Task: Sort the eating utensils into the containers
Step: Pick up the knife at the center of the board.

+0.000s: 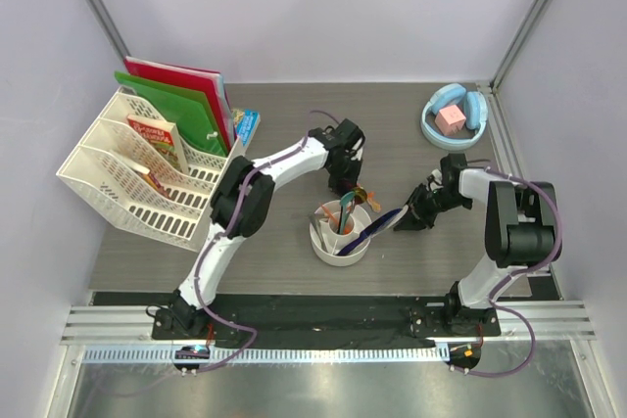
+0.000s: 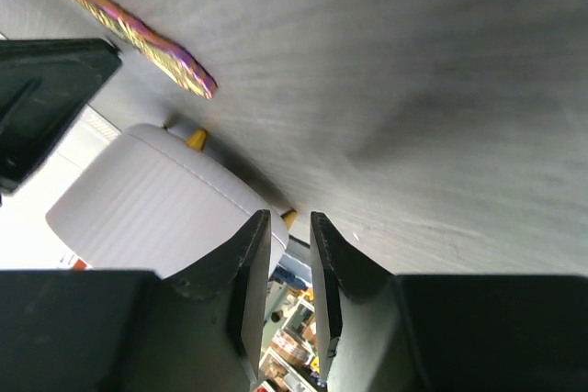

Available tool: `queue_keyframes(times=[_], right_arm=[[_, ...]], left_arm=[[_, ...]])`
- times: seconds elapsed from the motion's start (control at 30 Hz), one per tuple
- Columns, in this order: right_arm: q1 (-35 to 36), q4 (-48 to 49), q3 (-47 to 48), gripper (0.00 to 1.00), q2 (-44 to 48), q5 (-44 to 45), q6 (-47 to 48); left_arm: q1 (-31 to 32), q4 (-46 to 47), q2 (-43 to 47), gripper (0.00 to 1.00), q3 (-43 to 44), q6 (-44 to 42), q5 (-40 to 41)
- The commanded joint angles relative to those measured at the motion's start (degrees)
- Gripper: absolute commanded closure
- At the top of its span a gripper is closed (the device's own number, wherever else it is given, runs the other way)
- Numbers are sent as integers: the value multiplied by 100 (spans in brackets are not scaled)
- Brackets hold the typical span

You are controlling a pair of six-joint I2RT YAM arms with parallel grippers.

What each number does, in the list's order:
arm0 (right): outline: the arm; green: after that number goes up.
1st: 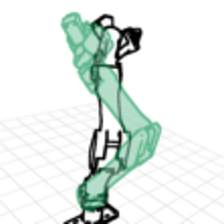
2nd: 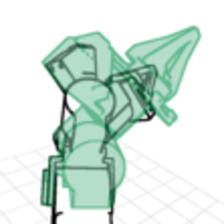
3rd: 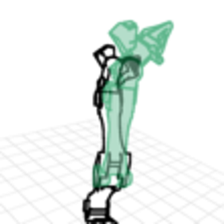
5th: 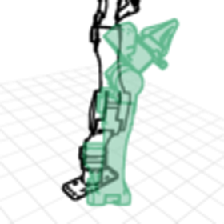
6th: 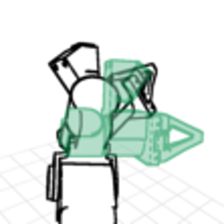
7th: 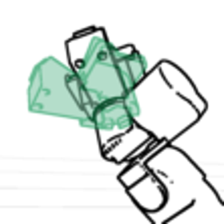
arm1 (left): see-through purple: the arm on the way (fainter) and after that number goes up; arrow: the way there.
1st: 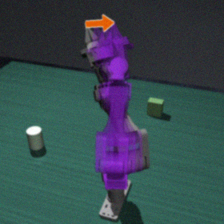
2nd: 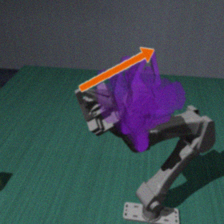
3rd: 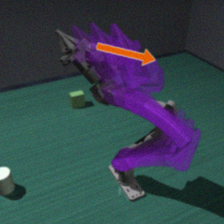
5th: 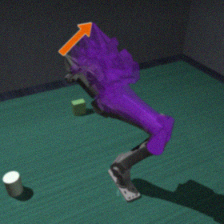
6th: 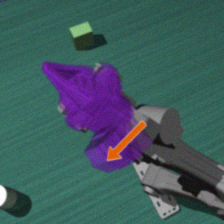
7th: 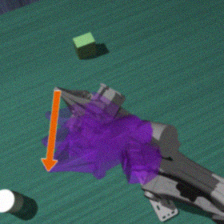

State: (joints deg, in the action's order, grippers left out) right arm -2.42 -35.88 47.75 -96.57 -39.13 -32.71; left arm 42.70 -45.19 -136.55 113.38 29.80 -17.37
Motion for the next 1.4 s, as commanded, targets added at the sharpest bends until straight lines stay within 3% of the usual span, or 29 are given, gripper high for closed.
queue_keyframes(times=[0.0,0.33,0.67,0.9,0.97,1.13,1.27,1.37], right_arm=[[144,-95,-143,70,393,-208,124],[1199,432,103,70,227,-525,-402],[1832,889,507,70,-141,-701,-1027],[2447,916,1341,70,-791,-771,-1080],[2439,802,1544,70,-871,-518,-818],[2298,-427,2843,70,-1056,693,158],[2324,-858,3477,61,-995,1407,800],[2386,-1464,3794,60,-1021,2221,1327]], left_arm=[[-253,-166,260,100,-676,-80,717],[-648,360,1444,98,-2100,289,1480],[-886,300,2991,99,-2426,553,2913],[-1009,178,3828,99,-2901,553,3239],[-1026,116,3969,98,-2979,570,3327],[-1053,1,4452,84,-3112,658,3397],[-1062,-16,4708,78,-3340,676,3450],[-1062,-156,4725,78,-3314,641,3485]])
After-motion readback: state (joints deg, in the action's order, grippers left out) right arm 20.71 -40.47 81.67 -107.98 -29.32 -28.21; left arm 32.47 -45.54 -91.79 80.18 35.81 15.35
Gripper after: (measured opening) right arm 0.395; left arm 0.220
